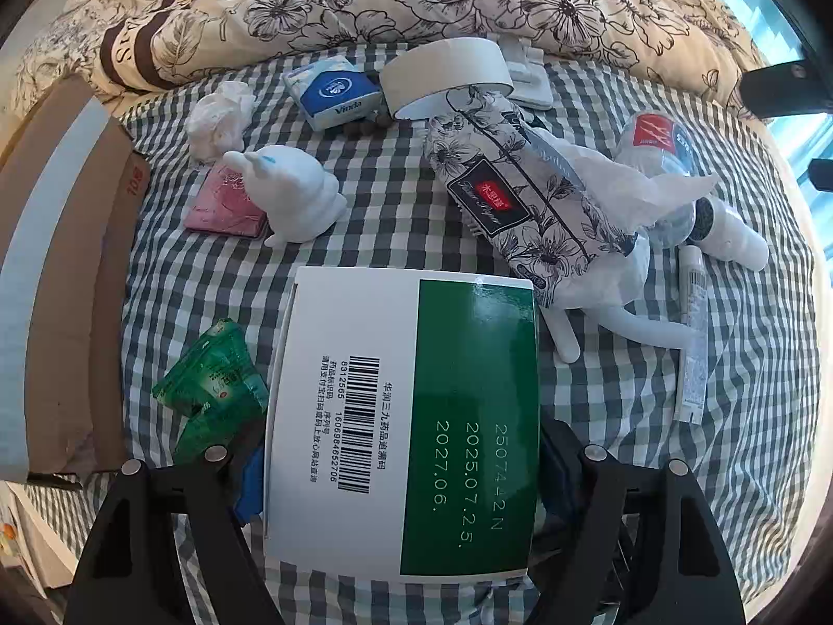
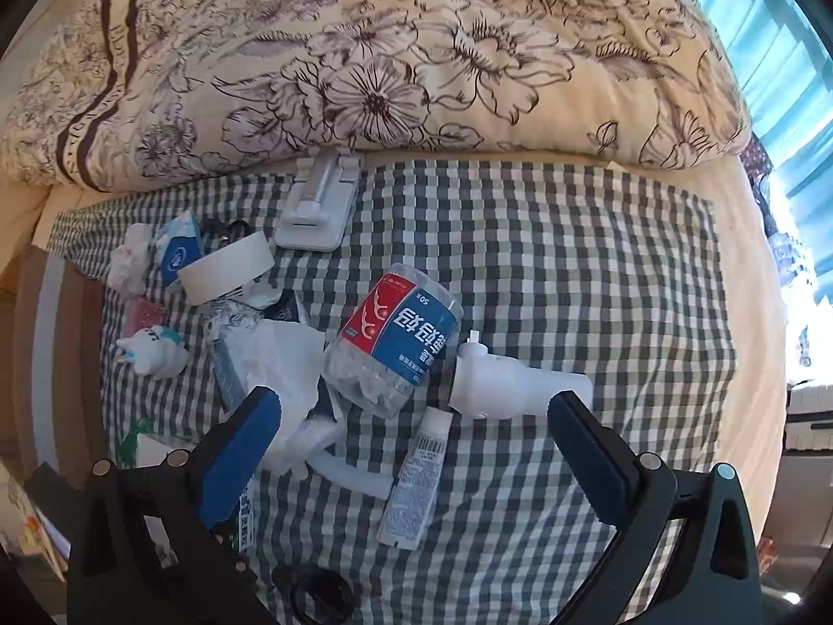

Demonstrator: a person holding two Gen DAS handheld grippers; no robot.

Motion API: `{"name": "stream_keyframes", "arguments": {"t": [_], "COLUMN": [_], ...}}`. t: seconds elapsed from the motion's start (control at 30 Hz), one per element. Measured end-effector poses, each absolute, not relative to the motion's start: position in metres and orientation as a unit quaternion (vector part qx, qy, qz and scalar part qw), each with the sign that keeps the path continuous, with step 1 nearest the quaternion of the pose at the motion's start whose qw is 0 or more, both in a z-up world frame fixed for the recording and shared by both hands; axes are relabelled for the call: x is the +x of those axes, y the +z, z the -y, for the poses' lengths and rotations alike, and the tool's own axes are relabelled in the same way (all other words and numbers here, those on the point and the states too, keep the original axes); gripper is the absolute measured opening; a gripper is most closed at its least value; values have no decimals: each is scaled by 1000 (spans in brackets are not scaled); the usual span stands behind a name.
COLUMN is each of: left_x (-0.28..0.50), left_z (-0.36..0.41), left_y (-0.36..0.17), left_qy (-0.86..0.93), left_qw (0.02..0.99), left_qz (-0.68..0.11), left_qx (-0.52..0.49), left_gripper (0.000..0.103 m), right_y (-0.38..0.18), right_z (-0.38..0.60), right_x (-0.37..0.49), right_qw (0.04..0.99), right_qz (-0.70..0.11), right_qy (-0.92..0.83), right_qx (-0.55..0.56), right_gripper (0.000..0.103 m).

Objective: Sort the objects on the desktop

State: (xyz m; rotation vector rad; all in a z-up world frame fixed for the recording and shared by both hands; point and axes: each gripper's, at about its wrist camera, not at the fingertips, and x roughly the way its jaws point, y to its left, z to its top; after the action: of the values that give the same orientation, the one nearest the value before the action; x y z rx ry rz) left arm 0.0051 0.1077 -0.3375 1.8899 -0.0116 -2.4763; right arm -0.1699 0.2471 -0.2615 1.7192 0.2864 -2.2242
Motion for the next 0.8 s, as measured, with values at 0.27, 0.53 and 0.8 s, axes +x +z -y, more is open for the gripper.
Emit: {"name": "stream_keyframes", "arguments": {"t": [0.27, 0.53, 0.8], "left_x": [4, 5, 11], "left_z": [-102, -94, -79], "left_y": [-322, -299, -303], "left_qy": [-799, -813, -806], "left_qw": [30, 50, 72], "left_qz": [-12, -8, -14], "left_qx": [601, 581, 587], "left_gripper": [78, 78, 79], "right_y": [-291, -326, -375], "right_z": [-225, -213, -196], "right_x": [-185, -200, -210], "right_qw": [178, 164, 186], "right_qz": [-99, -94, -176], "right_qy": [-754, -733, -692], "right_qx": [625, 653, 675], "right_gripper": [78, 78, 78]}}
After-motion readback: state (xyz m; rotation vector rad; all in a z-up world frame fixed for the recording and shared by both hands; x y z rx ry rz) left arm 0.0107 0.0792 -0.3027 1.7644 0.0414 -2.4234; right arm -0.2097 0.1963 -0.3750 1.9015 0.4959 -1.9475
